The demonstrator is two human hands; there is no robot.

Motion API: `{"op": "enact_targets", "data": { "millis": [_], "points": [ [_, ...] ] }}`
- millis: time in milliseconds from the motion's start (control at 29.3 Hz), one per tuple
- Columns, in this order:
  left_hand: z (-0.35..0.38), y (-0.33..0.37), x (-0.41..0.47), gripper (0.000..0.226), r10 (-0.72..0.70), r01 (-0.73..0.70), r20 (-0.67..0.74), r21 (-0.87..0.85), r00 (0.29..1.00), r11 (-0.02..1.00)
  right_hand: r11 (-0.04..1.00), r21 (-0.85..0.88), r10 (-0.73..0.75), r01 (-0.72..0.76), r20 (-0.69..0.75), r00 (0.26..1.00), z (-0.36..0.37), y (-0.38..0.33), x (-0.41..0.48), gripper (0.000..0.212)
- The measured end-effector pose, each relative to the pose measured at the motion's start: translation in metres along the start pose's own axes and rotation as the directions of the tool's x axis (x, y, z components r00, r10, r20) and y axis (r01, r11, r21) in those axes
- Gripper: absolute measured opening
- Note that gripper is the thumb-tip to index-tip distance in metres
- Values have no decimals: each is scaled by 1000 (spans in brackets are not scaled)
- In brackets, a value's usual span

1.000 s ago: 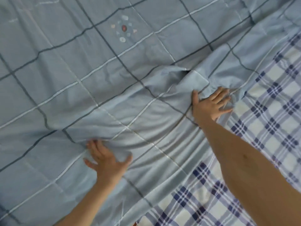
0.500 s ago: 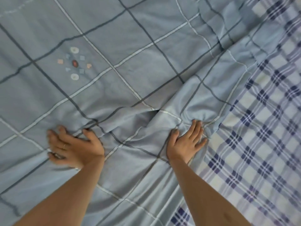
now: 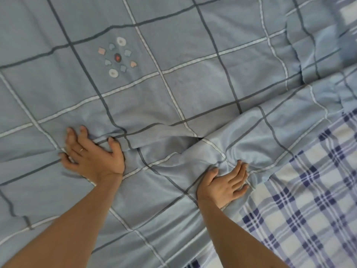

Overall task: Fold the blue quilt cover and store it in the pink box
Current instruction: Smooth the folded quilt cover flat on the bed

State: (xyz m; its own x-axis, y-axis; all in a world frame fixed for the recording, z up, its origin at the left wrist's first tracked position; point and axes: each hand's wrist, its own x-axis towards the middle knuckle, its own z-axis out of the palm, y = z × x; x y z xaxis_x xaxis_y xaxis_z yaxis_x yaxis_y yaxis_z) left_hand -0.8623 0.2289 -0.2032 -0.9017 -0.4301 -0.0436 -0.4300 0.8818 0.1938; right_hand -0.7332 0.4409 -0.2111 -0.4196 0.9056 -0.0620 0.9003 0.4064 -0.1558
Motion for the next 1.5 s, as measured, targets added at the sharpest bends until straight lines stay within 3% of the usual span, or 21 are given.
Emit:
{"op": "enact_targets", "data": {
  "millis": [376, 410, 444, 478, 547, 581, 615, 649, 718, 786, 854, 1333, 1503],
  "points": [
    [-4, 0, -4, 63, 19, -18, 15, -22, 1000, 1000, 999, 36, 1, -3, 66, 998, -12, -5, -2, 60],
    [-6, -1, -3, 63, 9, -8, 20, -26, 1000, 1000, 993, 101, -64, 57, 62, 996, -22, -14, -2, 56],
    [-7, -3, -5, 62, 9, -8, 27, -27, 1000, 1000, 957, 202, -223, 206, 66, 973, -35, -24, 0, 53],
    [-7, -4, -5, 62, 21, -20, 25, -33, 999, 999, 860, 303, -442, 411, 38, 896, -47, -39, 8, 49],
    [-4, -4, -2, 62, 14, -13, 8, -37, 1000, 999, 572, 328, -800, 752, 23, 599, -46, -89, 57, 45],
    [-4, -6, -4, 62, 6, -6, 10, -28, 1000, 1000, 453, 225, -890, 862, 62, 452, -38, -115, 87, 47],
    [-3, -6, -5, 63, 6, -5, 14, -26, 1000, 1000, 386, 90, -920, 918, 112, 376, -27, -141, 116, 51],
    [-3, -4, -4, 64, 6, -5, 12, -25, 1000, 1000, 380, -14, -909, 925, 181, 377, -15, -168, 144, 58],
    [-3, -4, -3, 66, 1, -1, 8, 0, 1000, 1000, 496, -114, -811, 861, 293, 507, 1, -209, 189, 67],
    [-2, -2, 1, 68, -16, 16, 28, 13, 999, 1000, 634, -159, -704, 757, 287, 649, 13, -238, 208, 66],
    [-3, -4, 3, 70, -16, 14, 74, 16, 997, 1000, 696, -159, -666, 700, 223, 712, 13, -247, 206, 64],
    [-13, 8, 10, 69, -59, 49, 139, 74, 988, 996, 713, -15, -682, 701, 217, 698, 14, -245, 211, 70],
    [-16, 10, 10, 73, -62, 57, 89, 59, 994, 997, 680, 31, -722, 733, 206, 661, 14, -247, 217, 71]
  ]
}}
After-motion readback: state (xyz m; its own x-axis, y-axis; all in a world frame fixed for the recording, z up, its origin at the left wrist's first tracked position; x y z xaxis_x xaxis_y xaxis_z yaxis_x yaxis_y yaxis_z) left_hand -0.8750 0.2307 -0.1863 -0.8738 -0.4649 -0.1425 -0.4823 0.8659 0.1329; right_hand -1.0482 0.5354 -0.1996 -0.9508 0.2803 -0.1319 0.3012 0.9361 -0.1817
